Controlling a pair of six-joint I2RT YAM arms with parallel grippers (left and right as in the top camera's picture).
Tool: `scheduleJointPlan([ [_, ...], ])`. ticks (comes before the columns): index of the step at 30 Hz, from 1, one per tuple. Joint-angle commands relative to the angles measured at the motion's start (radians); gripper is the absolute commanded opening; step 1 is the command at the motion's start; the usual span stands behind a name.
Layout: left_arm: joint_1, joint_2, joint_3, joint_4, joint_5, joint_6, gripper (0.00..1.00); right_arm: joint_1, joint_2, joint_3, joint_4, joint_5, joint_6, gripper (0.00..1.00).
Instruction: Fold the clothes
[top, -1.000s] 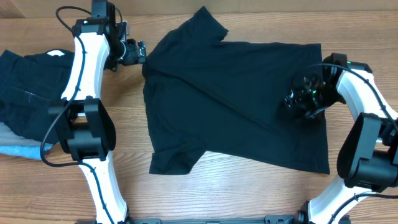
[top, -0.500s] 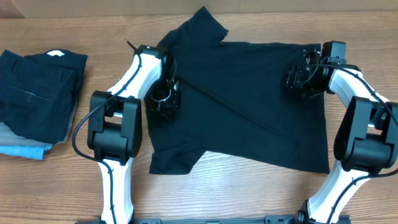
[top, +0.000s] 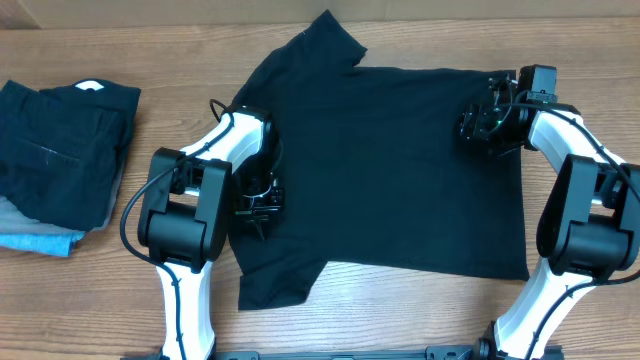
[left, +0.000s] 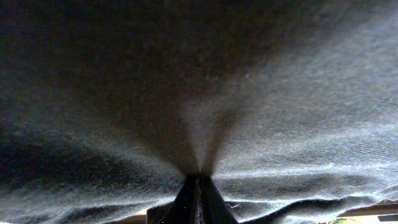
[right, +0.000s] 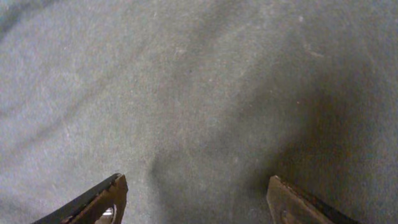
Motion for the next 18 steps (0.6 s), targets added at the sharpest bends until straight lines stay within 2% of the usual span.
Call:
scheduleJointPlan([
  [1,0.0,0.035,0.017,0.026,-0.121,-0.025,0.04,-0.002,0.007,0.014,0.005,0.009,-0.007,0.88],
  [2,0.0,0.034,0.058,0.009,-0.118,-0.025,0.06,-0.002,0.007,0.014,0.006,0.009,-0.007,0.91],
  [4,0.0,0.031,0.158,-0.043,-0.119,-0.024,0.2,-0.002,0.007,0.014,0.006,0.004,-0.006,0.99],
  [6,0.0,0.028,0.29,-0.111,-0.121,-0.021,0.28,-0.002,0.005,0.032,-0.024,-0.038,-0.006,1.0],
  [7,0.0,0.028,0.385,-0.15,-0.121,-0.02,0.37,-0.002,-0.006,0.078,-0.099,-0.043,-0.002,1.0],
  [8,0.0,0.027,0.44,-0.169,-0.121,-0.02,0.41,-0.002,-0.018,0.106,-0.141,-0.044,-0.003,1.0],
  [10,0.0,0.027,0.636,-0.212,-0.109,-0.013,0.51,-0.003,-0.1,0.235,-0.366,-0.039,-0.003,1.0],
  [12,0.0,0.022,0.761,-0.243,-0.062,-0.002,0.52,-0.003,-0.203,0.266,-0.482,0.042,0.05,1.0],
  [14,0.0,-0.027,0.86,-0.282,-0.096,0.02,0.51,-0.004,-0.295,0.266,-0.539,0.137,0.116,1.0],
  [18,-0.023,-0.284,0.887,-0.259,-0.122,-0.008,0.52,-0.002,-0.483,0.266,-0.705,0.159,0.244,1.0],
])
